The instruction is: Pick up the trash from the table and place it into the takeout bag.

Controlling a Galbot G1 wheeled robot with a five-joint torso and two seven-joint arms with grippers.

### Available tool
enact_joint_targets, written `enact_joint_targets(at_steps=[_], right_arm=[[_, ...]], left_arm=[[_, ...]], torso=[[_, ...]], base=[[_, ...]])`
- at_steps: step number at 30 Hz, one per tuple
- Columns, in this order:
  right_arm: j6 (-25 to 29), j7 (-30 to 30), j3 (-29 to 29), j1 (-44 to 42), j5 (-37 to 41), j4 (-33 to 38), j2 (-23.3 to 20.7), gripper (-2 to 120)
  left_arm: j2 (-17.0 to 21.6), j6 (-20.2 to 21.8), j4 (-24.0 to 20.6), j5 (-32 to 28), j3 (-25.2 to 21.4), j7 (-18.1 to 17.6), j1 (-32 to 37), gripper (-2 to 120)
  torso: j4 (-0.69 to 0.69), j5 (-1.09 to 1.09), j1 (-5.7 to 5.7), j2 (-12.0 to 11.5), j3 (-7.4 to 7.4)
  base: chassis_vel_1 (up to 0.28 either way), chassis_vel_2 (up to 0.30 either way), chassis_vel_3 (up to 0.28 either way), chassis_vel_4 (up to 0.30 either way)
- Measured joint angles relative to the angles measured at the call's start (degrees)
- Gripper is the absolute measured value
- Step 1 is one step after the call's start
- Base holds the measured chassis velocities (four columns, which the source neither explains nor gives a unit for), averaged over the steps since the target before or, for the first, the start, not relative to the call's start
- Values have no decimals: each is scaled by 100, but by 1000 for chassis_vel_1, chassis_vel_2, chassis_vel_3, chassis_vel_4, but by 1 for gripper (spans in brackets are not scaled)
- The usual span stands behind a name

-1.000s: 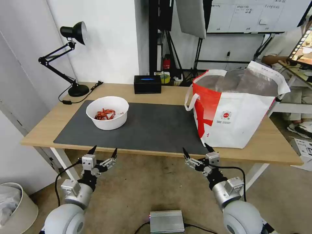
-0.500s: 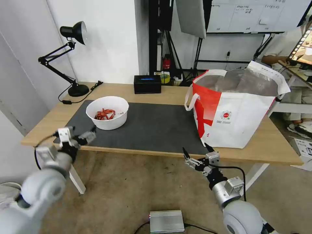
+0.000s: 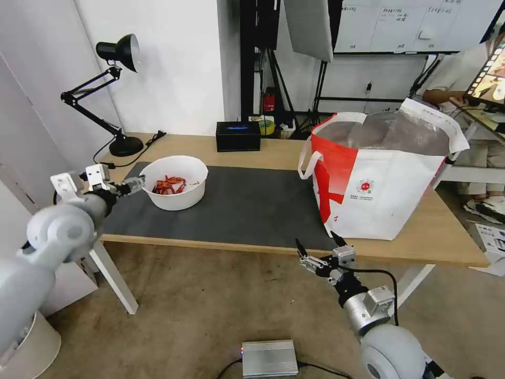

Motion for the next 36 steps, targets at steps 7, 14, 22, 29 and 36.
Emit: enact_joint_targets(at_steps=[7,14,22,29,36], right_arm=[[0,0,0,0,0,-1,0,100],[0,-1,0,0,0,-1,0,100],[0,0,0,0,0,-1,-1,100],[1,0,0,0,0,-1,-1,100],[0,0,0,0,0,-1,-1,100]], left_arm=[[-209,140,647,-255,720,41,-817,100],[-550,185,943,-666,976,61,-1208,100],[-675,226,1136,-637,1335,65,-1574,100],[-747,390,1260,-633,1576,10,-1820,100],[-824,517,1423,-618,1765,-101,-1941,100]], torso=[[-4,1,1,0,1],[-4,0,1,-1,0],[-4,0,0,0,1],[-4,1,0,0,1],[-4,1,0,0,1]], base=[[0,0,0,0],[0,0,0,0],[0,0,0,0],[0,0,0,0],[0,0,0,0]])
